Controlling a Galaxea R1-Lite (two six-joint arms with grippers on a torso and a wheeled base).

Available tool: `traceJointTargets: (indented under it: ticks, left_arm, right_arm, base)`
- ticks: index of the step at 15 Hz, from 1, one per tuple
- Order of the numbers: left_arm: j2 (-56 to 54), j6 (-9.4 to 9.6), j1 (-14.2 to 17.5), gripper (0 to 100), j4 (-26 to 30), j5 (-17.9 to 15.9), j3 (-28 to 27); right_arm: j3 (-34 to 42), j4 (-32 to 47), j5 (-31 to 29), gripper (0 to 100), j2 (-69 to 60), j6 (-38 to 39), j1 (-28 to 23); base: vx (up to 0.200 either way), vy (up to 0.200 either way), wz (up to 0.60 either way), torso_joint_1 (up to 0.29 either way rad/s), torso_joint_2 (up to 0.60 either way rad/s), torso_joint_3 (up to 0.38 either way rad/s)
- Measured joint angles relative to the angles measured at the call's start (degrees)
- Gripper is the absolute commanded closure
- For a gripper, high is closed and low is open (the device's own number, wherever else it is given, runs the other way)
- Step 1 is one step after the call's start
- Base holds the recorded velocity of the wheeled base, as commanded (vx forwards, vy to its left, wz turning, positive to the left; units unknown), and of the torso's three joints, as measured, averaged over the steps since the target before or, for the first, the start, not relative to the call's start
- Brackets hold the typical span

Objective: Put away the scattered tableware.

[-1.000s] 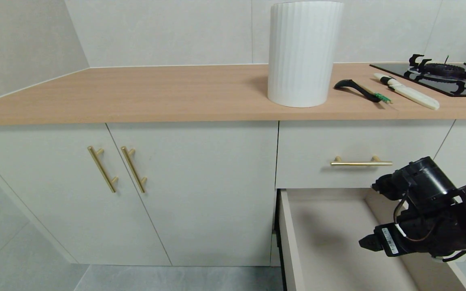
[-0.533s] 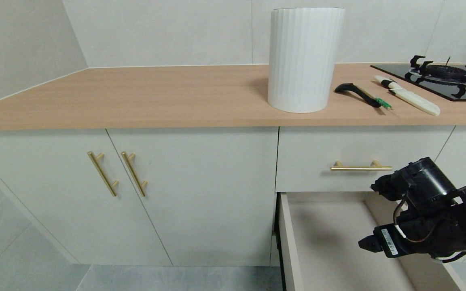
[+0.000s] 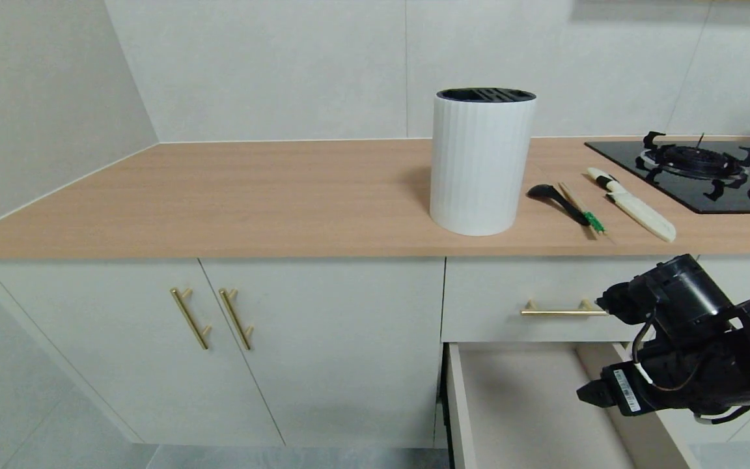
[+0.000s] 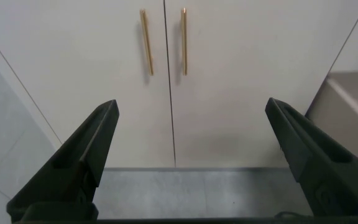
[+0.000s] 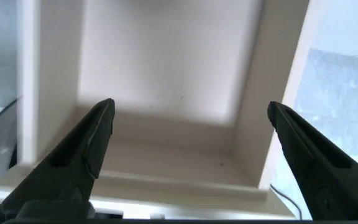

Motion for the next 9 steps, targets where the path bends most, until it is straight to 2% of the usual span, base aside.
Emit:
traceJointTargets:
  ticks: [4, 7, 9]
  left_arm:
    - [0.00, -0.02, 0.00, 0, 0.00, 0.00, 0.00]
    - [0.00, 0.02, 0.00, 0, 0.00, -0.02, 0.00]
    - [0.00, 0.00, 0.00, 0, 0.00, 0.00, 0.00]
  right_arm:
    - [0.24, 0.02, -0.50, 0, -0.28, -0.11, 0.17]
    - [-0.98, -1.02, -3.06, 0, -2.07, -2.66, 0.43]
    - [-5.66, -1.68, -3.15, 0, -3.75, -4.84, 0.12]
  base:
    - [0.000, 0.000, 0.00, 0.187, -0.47, -0.279]
    - [0.000, 0.000, 0.00, 0.063, -0.15, -0.089]
    - [0.000, 0.000, 0.00, 0.000, 0.00, 0.000]
